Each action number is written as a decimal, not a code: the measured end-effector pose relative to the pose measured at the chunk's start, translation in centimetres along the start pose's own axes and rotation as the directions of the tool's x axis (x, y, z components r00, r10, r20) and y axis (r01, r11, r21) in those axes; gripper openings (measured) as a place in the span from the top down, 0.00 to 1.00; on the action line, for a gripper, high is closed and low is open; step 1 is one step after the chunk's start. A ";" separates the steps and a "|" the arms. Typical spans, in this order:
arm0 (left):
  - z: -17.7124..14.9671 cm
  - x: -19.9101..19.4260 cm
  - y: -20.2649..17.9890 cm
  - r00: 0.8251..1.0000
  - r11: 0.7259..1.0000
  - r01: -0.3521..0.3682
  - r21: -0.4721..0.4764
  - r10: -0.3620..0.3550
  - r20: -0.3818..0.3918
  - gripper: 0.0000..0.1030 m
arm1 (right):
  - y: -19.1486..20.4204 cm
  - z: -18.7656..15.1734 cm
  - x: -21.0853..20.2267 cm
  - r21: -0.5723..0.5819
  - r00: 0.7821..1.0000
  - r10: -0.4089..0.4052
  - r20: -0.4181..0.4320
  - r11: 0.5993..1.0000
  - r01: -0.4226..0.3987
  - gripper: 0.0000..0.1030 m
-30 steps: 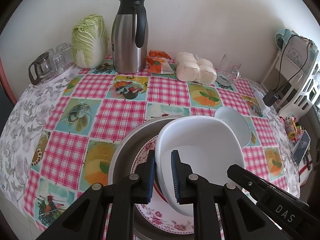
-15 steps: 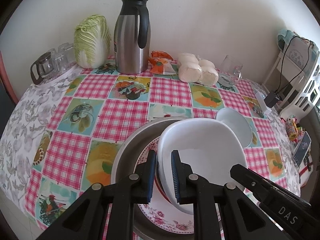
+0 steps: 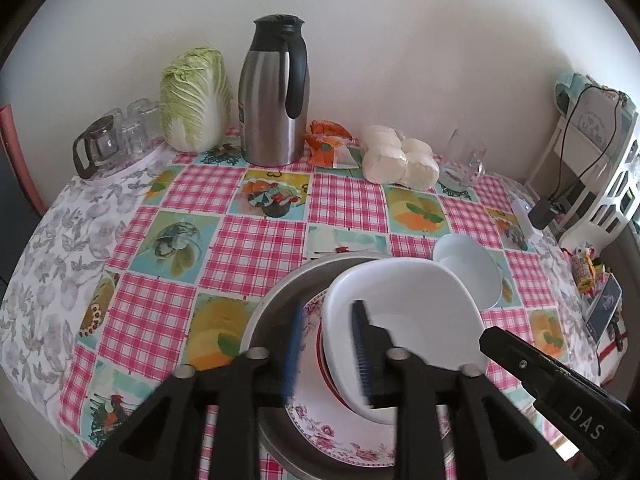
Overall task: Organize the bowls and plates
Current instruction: 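Open both grippers to release the square bowl in the tray, then move both grippers to the white round bowl on the tablecloth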
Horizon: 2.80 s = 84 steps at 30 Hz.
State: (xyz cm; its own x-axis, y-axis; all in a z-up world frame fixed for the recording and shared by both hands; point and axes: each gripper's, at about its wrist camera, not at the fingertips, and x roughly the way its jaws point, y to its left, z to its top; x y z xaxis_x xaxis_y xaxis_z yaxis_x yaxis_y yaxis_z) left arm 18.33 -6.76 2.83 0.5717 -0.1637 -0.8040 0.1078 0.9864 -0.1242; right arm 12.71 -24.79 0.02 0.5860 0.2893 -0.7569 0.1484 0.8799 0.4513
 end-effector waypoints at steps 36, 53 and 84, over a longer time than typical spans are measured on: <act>-0.3 0.2 4.5 0.973 0.964 -0.224 -0.142 0.228 0.016 0.00 | -1.0 0.0 0.0 -0.007 0.997 -0.066 0.032 0.998 0.066 0.04; 0.6 -1.9 3.2 0.981 0.976 -0.153 -0.158 0.169 0.097 0.00 | -5.8 1.5 -2.7 0.070 0.994 -0.081 0.067 0.995 0.076 0.04; 9.9 -3.1 -15.5 0.994 0.962 -0.012 0.273 -0.019 0.110 0.00 | -17.8 4.3 -3.7 0.294 0.984 -0.136 0.111 0.951 0.099 0.03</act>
State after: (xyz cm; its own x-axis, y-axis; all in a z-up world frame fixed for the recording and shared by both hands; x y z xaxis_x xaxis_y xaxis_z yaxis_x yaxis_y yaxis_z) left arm 22.92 -21.71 12.96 0.6555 -0.1828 -0.7327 0.3185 0.9467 0.0487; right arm 11.33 -43.16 -3.17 0.6448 0.1231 -0.7544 0.4329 0.7546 0.4932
